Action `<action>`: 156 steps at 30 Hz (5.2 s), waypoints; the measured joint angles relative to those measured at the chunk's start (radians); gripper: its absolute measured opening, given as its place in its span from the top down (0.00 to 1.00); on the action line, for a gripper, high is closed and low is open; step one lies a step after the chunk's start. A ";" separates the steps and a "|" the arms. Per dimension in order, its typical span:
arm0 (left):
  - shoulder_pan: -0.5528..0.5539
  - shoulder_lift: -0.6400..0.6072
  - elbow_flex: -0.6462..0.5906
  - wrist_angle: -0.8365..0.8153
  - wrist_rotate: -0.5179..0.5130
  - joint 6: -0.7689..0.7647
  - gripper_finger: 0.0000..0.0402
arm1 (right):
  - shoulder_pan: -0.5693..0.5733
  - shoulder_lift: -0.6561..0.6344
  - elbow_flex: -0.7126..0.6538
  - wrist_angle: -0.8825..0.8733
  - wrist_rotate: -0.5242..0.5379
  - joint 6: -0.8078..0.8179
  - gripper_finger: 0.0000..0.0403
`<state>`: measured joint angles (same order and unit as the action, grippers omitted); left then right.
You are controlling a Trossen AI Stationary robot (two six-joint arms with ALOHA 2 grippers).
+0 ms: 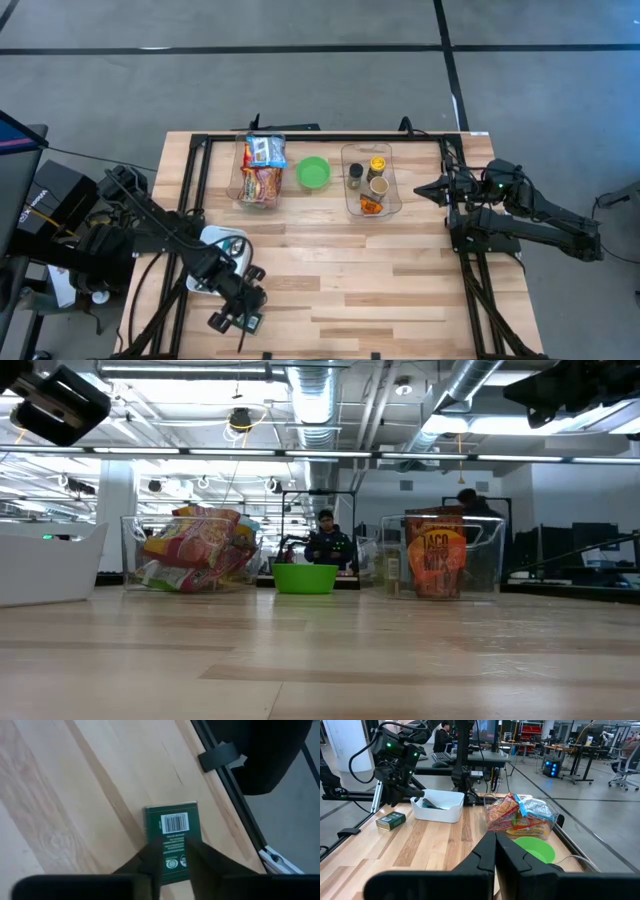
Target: Pick & Place Food Item
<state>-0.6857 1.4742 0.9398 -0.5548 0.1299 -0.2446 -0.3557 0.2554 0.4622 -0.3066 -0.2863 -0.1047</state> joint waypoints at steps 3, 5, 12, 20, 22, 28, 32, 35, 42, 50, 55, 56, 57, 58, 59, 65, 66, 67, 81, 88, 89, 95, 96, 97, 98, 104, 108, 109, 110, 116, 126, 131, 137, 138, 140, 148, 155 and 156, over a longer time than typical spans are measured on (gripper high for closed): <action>0.000 0.000 0.000 0.006 0.000 -0.006 0.73 | 0.000 0.000 0.000 0.000 0.000 0.000 1.00; 0.000 0.000 0.000 0.009 0.000 -0.007 0.65 | 0.000 0.000 0.000 0.000 0.000 0.000 1.00; 0.000 0.000 -0.001 0.044 -0.014 0.006 0.43 | 0.000 0.000 0.000 0.000 0.000 0.000 1.00; 0.000 -0.020 -0.001 0.102 -0.006 -0.076 0.35 | 0.000 0.000 0.000 0.000 0.000 0.000 1.00; 0.000 -0.024 -0.001 0.083 0.011 -0.084 0.36 | 0.000 0.000 0.000 -0.002 0.000 0.000 1.00; 0.000 -0.009 0.001 0.048 0.013 -0.082 0.37 | 0.000 0.000 0.000 -0.003 0.000 0.000 1.00; -0.001 0.011 0.044 -0.001 0.014 -0.074 0.37 | 0.000 0.000 0.000 -0.004 0.000 0.000 1.00; -0.001 0.039 0.098 -0.071 0.016 -0.073 0.37 | 0.000 0.000 0.000 -0.005 0.000 0.000 1.00; -0.003 0.132 0.240 -0.239 0.027 -0.063 0.37 | 0.000 0.000 0.000 -0.008 0.000 0.000 1.00; -0.038 0.222 0.319 -0.332 0.034 -0.044 0.37 | 0.000 -0.001 0.000 -0.007 0.000 0.000 1.00; -0.071 0.260 0.318 -0.329 0.006 -0.045 0.37 | 0.000 0.000 0.000 -0.007 0.000 0.000 1.00; -0.078 0.266 0.318 -0.328 -0.006 -0.047 0.37 | 0.000 0.000 0.000 -0.007 0.000 0.000 1.00; -0.084 0.273 0.318 -0.329 -0.020 -0.047 0.37 | 0.000 0.000 0.000 -0.007 0.000 0.000 1.00; -0.089 0.279 0.318 -0.330 -0.029 -0.050 0.37 | 0.000 -0.001 0.000 -0.007 0.000 0.000 1.00; -0.094 0.286 0.318 -0.334 -0.037 -0.051 0.37 | 0.000 0.000 0.000 -0.007 0.000 0.000 1.00; -0.114 0.333 0.318 -0.328 -0.053 -0.051 0.37 | 0.000 0.000 0.000 -0.007 0.000 0.000 1.00; -0.116 0.338 0.318 -0.328 -0.058 -0.052 0.37 | 0.000 0.000 0.000 -0.007 0.000 0.000 1.00; -0.116 0.341 0.317 -0.329 -0.063 -0.053 0.37 | 0.000 0.000 0.000 -0.007 0.000 0.000 1.00; -0.112 0.329 0.317 -0.320 -0.063 -0.079 0.37 | 0.000 0.000 0.000 -0.007 0.000 0.000 1.00; -0.111 0.326 0.316 -0.319 -0.064 -0.082 0.29 | 0.000 0.000 0.000 -0.007 0.000 0.000 1.00; -0.111 0.326 0.315 -0.321 -0.066 -0.084 0.26 | 0.000 -0.001 0.000 -0.007 0.000 0.000 1.00; -0.112 0.326 0.315 -0.310 -0.075 -0.136 0.15 | 0.000 -0.001 0.000 -0.007 0.000 0.000 1.00; -0.112 0.326 0.315 -0.311 -0.084 -0.138 0.14 | 0.000 -0.001 0.000 -0.007 0.000 0.000 1.00; -0.112 0.326 0.313 -0.311 -0.093 -0.139 0.13 | 0.000 -0.001 0.000 -0.007 0.000 0.000 1.00; -0.112 0.326 0.307 -0.303 -0.098 -0.144 0.12 | 0.000 0.000 0.000 -0.007 0.000 0.000 1.00; -0.124 0.326 0.251 -0.236 -0.099 -0.157 0.14 | 0.000 -0.001 0.000 -0.007 0.000 0.000 1.00; -0.135 0.326 0.242 -0.226 -0.099 -0.163 0.15 | 0.000 -0.001 0.000 -0.007 0.000 0.000 1.00; -0.137 0.326 0.241 -0.224 -0.099 -0.164 0.15 | 0.000 0.000 0.000 -0.007 0.000 0.000 1.00; -0.140 0.326 0.241 -0.222 -0.100 -0.164 0.15 | 0.000 0.000 0.000 -0.007 0.000 0.000 1.00; -0.145 0.354 0.242 -0.230 -0.110 -0.165 0.15 | 0.000 -0.001 0.000 -0.007 0.000 0.000 1.00; -0.148 0.402 0.242 -0.224 -0.116 -0.165 0.15 | 0.000 -0.001 0.000 -0.007 0.000 0.000 1.00; -0.155 0.408 0.242 -0.230 -0.131 -0.165 0.15 | 0.000 0.000 0.000 -0.007 0.000 0.000 1.00; -0.185 0.408 0.242 -0.257 -0.155 -0.189 0.16 | 0.000 -0.001 0.000 -0.007 0.000 0.000 1.00; -0.188 0.408 0.242 -0.259 -0.158 -0.193 0.16 | 0.000 -0.001 0.000 -0.007 0.000 0.000 1.00; -0.192 0.408 0.242 -0.266 -0.159 -0.203 0.16 | 0.000 -0.001 0.000 -0.007 0.000 0.000 1.00; -0.186 0.407 0.216 -0.236 -0.160 -0.210 0.16 | 0.000 -0.001 0.000 -0.007 0.000 0.000 1.00; -0.186 0.399 0.190 -0.205 -0.164 -0.216 0.16 | 0.000 -0.001 0.000 -0.007 0.000 0.000 1.00; -0.186 0.399 0.190 -0.205 -0.164 -0.217 0.16 | 0.000 -0.001 0.000 -0.007 0.000 0.000 1.00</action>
<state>-0.8719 1.8732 1.1295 -0.7593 -0.0339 -0.4613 -0.3560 0.2546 0.4618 -0.3138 -0.2863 -0.1047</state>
